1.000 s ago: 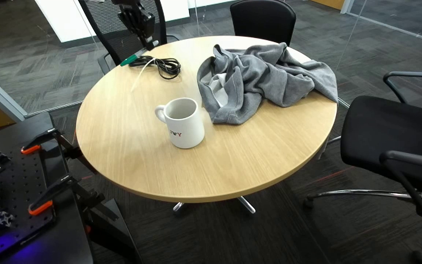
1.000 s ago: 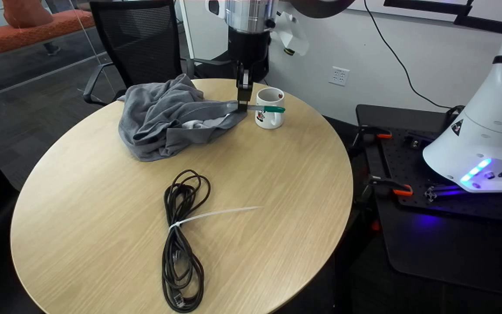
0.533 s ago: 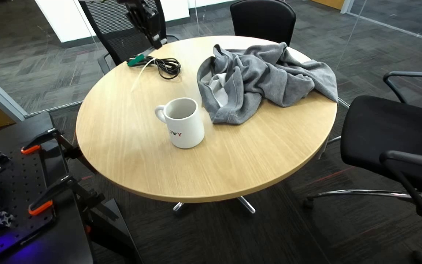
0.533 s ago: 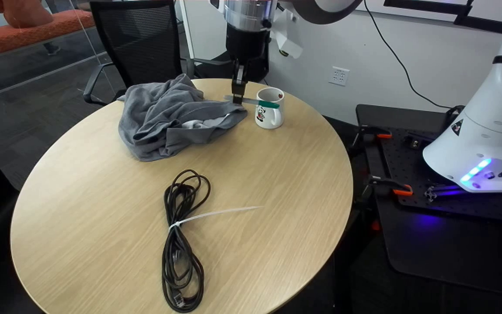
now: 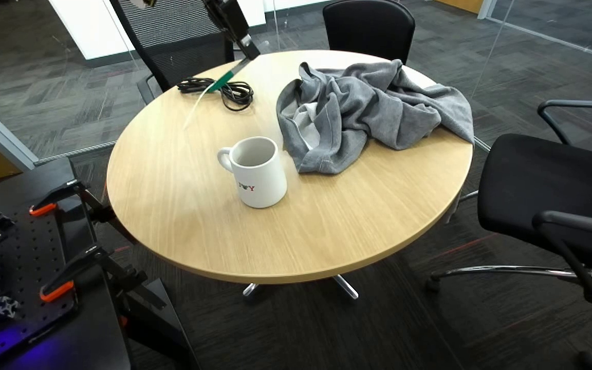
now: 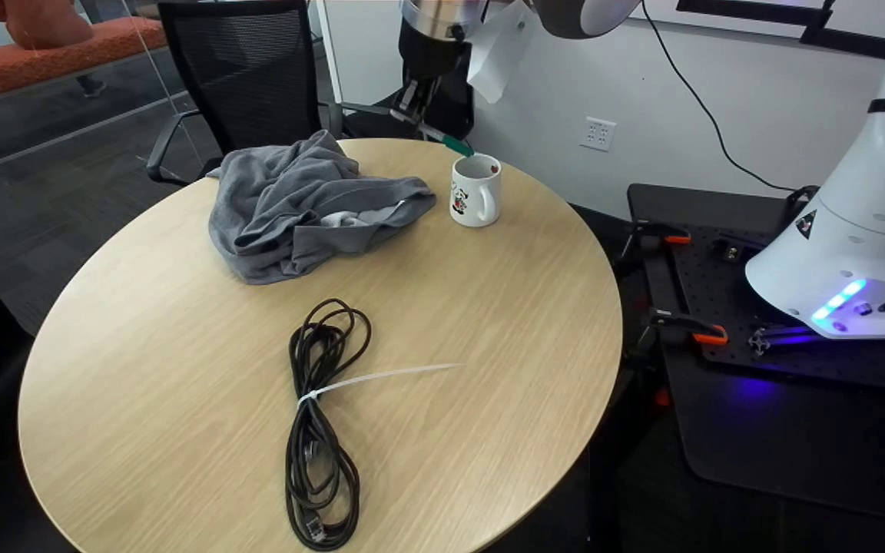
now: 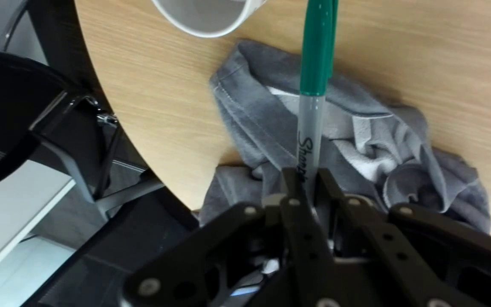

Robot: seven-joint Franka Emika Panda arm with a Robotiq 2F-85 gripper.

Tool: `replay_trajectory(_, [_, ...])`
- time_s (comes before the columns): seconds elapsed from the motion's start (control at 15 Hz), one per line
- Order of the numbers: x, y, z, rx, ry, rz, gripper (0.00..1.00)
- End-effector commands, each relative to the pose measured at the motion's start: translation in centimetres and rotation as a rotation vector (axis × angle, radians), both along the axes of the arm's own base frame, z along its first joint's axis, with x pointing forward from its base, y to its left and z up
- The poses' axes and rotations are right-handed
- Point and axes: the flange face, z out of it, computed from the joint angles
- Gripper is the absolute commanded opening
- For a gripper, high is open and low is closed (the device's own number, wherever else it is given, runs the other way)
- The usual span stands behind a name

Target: Put the green pen in the white mug

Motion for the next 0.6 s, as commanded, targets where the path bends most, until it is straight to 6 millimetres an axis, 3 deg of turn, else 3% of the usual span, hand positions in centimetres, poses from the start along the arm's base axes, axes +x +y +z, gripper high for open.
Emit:
replay_trajectory(0.0, [0.4, 1.0, 1.6, -0.097, -0.092, -0.135, 0.03])
replay_trajectory(0.53, [-1.7, 5.5, -1.5, -0.351, -0.284, -0.464, 0.03])
